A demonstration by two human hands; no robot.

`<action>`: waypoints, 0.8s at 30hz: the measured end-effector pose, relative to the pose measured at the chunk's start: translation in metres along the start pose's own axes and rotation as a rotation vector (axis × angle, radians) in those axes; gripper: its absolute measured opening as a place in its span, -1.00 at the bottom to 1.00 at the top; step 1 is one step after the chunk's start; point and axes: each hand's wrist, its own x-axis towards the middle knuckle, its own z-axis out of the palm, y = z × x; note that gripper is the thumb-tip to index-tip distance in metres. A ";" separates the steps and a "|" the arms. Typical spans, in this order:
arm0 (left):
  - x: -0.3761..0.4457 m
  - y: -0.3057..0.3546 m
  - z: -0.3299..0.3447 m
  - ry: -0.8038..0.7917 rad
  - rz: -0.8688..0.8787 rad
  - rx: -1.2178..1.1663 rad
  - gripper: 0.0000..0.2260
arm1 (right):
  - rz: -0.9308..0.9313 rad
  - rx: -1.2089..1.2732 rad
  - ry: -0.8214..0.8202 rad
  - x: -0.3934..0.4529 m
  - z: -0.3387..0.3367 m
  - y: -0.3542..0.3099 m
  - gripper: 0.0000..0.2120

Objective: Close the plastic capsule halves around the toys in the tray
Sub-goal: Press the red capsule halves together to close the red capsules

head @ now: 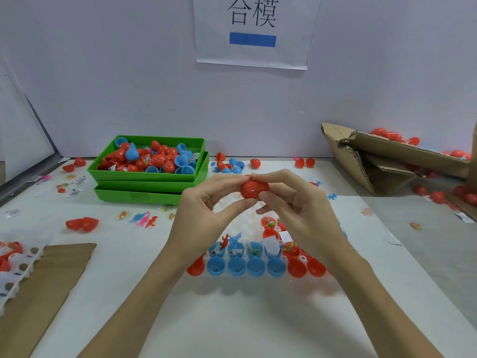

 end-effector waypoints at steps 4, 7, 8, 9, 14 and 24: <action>-0.002 -0.004 0.002 0.046 0.024 0.129 -0.61 | 0.012 -0.055 0.008 0.000 0.000 0.002 -0.75; -0.004 -0.006 0.006 0.092 0.060 0.226 -0.59 | 0.020 -0.049 0.025 0.001 0.001 0.004 -0.74; -0.005 -0.006 0.009 0.102 0.081 0.245 -0.60 | 0.022 -0.016 0.037 0.001 0.003 0.004 -0.74; -0.006 -0.006 0.011 0.108 0.100 0.259 -0.60 | 0.028 0.045 0.047 0.001 0.005 0.004 -0.74; -0.006 -0.007 0.012 0.129 0.132 0.372 -0.58 | 0.182 0.458 0.139 0.000 0.015 -0.002 -0.77; -0.003 -0.003 0.007 0.012 0.227 0.392 -0.65 | 0.501 1.308 -0.181 0.003 0.013 0.000 -0.56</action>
